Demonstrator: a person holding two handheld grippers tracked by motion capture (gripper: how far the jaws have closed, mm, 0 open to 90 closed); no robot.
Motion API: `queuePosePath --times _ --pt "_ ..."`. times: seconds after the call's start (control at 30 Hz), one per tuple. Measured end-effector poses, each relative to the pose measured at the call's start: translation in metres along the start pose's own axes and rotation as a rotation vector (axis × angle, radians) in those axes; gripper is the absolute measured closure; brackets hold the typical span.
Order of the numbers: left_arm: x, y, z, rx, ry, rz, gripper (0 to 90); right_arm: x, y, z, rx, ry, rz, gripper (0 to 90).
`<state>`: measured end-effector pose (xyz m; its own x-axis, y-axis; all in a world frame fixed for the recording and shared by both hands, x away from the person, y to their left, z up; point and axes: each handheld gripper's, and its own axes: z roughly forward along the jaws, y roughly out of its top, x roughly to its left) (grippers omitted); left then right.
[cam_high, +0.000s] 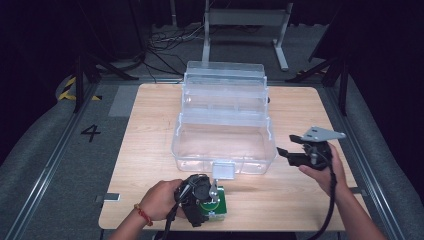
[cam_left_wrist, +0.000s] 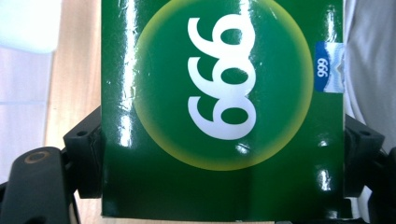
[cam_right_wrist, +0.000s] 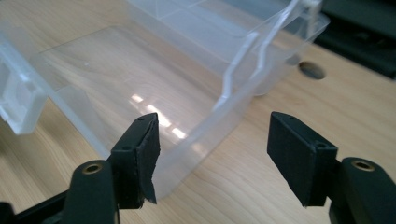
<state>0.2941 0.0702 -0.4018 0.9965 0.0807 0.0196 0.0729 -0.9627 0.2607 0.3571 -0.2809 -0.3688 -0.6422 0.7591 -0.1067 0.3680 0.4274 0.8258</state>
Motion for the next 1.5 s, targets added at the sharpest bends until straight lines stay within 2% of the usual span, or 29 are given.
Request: queuePosePath --times 0.03,0.1,0.13,0.17,0.2,0.23,0.27,0.3,0.33,0.37,0.4,0.43,0.5,0.67,0.9,1.0,1.07,1.1,1.17,1.23,1.5 --pt "0.001 0.0 -0.002 -0.008 0.001 0.001 16.1 -0.002 -0.006 -0.011 -0.015 -0.006 -0.019 33.8" --pt "0.002 -0.001 -0.007 -0.024 0.002 -0.006 16.0 -0.007 -0.024 -0.024 0.002 -0.022 -0.056 31.8" --pt "0.002 -0.001 -0.007 -0.024 0.002 -0.006 16.0 -0.007 -0.024 -0.024 0.002 -0.022 -0.056 31.8" --pt "0.002 -0.001 -0.012 -0.03 0.015 -0.005 16.0 -0.012 -0.041 -0.026 0.047 -0.021 -0.065 30.0" --pt "0.002 -0.001 -0.012 -0.03 0.015 -0.005 15.9 -0.012 -0.041 -0.026 0.047 -0.021 -0.065 30.0" --pt "0.002 -0.001 -0.015 -0.044 0.026 -0.008 15.9 -0.014 -0.051 -0.026 0.068 -0.027 -0.073 29.9" --pt "0.002 -0.002 -0.02 -0.058 0.032 -0.008 15.8 -0.018 -0.07 -0.024 0.097 0.005 -0.051 30.0" --pt "0.002 -0.002 -0.02 -0.058 0.032 -0.008 15.8 -0.02 -0.079 -0.022 0.114 0.003 -0.048 29.8" --pt "0.002 -0.002 -0.022 -0.07 0.03 -0.008 15.8 -0.02 -0.079 -0.022 0.114 0.003 -0.048 29.8" --pt "0.002 -0.002 -0.027 -0.078 0.036 -0.011 15.8 -0.024 -0.095 -0.017 0.127 0.006 -0.013 30.0" --pt "0.002 -0.002 -0.027 -0.078 0.036 -0.011 15.8 -0.024 -0.095 -0.017 0.127 0.006 -0.013 30.0" --pt "0.002 -0.002 -0.03 -0.09 0.046 -0.005 15.8 -0.026 -0.102 -0.014 0.136 0.011 0.015 30.0" --pt "0.003 -0.001 -0.036 -0.107 0.04 0.012 15.9 -0.028 -0.113 -0.007 0.152 -0.003 0.054 30.2" --pt "0.002 0.006 -0.053 -0.115 0.056 0.044 15.9 -0.027 -0.124 0.0 0.178 0.022 0.073 30.1" --pt "0.012 0.019 -0.083 -0.153 0.098 0.07 15.9 -0.027 -0.131 0.004 0.198 0.02 0.074 30.0" --pt "0.021 0.024 -0.094 -0.179 0.111 0.074 16.0 -0.028 -0.132 0.005 0.197 0.011 0.073 30.0" --pt "0.027 0.026 -0.1 -0.196 0.124 0.067 16.0 -0.031 -0.133 0.005 0.182 -0.018 0.093 30.8" --pt "0.027 0.026 -0.1 -0.196 0.124 0.067 16.0 -0.031 -0.133 0.005 0.182 -0.018 0.093 30.8" --pt "0.038 0.03 -0.107 -0.192 0.143 0.08 16.0 -0.035 -0.138 0.007 0.177 -0.007 0.128 30.0" --pt "0.043 0.031 -0.111 -0.197 0.144 0.073 16.0 -0.037 -0.139 0.006 0.173 -0.005 0.144 29.7" --pt "0.062 0.036 -0.129 -0.209 0.171 0.074 16.0 -0.037 -0.141 0.006 0.162 -0.014 0.147 29.4"
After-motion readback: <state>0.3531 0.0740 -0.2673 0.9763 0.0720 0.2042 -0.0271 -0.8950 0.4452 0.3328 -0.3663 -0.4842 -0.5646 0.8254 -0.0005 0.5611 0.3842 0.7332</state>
